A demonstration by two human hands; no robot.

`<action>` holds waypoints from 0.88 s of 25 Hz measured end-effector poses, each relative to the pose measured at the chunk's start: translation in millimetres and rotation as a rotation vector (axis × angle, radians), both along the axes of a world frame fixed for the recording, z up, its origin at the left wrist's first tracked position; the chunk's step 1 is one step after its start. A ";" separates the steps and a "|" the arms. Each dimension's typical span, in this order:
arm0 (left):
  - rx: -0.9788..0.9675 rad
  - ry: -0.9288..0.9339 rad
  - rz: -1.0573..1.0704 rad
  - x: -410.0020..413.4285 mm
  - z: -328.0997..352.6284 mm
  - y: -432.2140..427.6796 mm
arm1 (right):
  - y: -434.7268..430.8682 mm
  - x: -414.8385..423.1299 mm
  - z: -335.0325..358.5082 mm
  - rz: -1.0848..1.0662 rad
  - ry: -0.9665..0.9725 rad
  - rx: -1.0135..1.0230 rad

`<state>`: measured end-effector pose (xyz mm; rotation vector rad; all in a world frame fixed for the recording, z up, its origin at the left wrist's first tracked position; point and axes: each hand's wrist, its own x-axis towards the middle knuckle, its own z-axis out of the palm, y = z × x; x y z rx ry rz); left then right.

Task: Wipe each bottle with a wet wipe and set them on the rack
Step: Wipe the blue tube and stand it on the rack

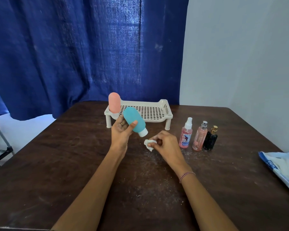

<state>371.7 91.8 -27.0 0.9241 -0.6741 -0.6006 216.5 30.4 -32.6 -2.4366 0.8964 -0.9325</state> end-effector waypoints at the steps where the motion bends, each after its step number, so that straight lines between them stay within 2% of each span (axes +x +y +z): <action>1: 0.019 -0.021 0.009 0.5 -0.4 0.3 | -0.2 -1.2 -1.0 0.009 0.026 0.005; 4: 0.038 -0.059 0.027 3.5 -2.0 3.2 | 4.7 -4.4 -3.0 0.078 0.100 0.031; 6: 0.060 -0.090 0.041 3.7 -0.6 6.0 | 6.8 -5.8 -0.9 0.098 0.079 0.042; 12: 0.077 -0.179 0.046 3.3 2.6 4.6 | 0.8 12.1 15.9 -0.023 -0.286 0.181; 17: 0.081 -0.152 0.090 2.3 8.6 -0.6 | -9.3 36.8 26.3 0.039 -0.430 0.444; 20: 0.117 -0.189 0.126 5.9 12.1 -6.7 | -17.3 49.7 27.4 0.051 -0.497 0.503; 22: 0.179 -0.291 0.210 7.7 13.0 -12.0 | -24.1 56.8 27.3 0.022 -0.516 0.499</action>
